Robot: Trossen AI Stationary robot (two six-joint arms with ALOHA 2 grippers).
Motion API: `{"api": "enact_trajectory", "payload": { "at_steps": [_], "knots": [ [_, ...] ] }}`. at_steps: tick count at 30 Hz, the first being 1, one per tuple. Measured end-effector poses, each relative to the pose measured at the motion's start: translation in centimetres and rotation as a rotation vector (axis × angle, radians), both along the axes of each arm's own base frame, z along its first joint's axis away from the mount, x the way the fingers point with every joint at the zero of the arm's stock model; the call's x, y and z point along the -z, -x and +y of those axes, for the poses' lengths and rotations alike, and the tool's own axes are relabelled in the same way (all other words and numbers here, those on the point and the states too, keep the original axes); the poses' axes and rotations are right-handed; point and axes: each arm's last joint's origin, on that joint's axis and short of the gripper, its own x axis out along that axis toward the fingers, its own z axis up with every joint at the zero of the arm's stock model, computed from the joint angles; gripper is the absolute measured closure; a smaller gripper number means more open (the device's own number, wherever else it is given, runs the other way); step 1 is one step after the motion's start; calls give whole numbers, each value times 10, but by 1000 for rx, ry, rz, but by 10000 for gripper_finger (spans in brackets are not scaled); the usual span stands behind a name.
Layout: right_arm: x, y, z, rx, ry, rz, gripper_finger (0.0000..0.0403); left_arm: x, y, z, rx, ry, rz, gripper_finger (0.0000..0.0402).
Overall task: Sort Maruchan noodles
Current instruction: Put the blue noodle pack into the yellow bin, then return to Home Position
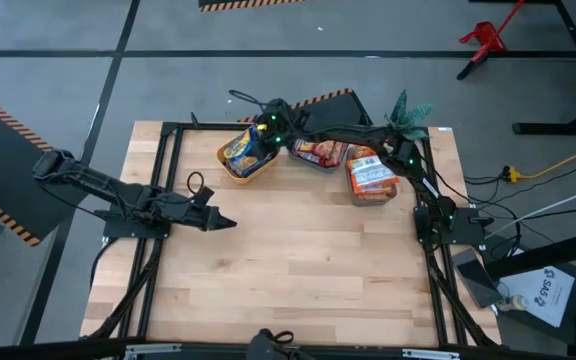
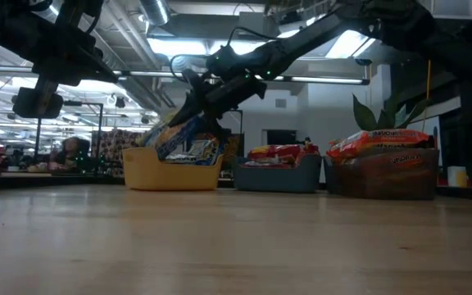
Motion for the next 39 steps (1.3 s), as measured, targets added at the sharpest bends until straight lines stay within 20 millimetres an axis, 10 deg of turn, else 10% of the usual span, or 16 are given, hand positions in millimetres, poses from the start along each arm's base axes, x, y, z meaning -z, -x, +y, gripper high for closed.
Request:
{"api": "enact_trajectory", "payload": {
  "at_steps": [8,21,33,39],
  "knots": [
    [0,0,-2,32,92,9,285,0,0,0,-4,-1,0,401],
    [-5,2,-6,115,158,56,154,0,0,0,6,-1,0,401],
    [-99,19,-9,93,357,121,150,-1,0,1,-35,-42,-10,401],
    [-178,80,1,104,337,61,150,-7,-2,3,-78,-97,-79,401]
  ]
}}
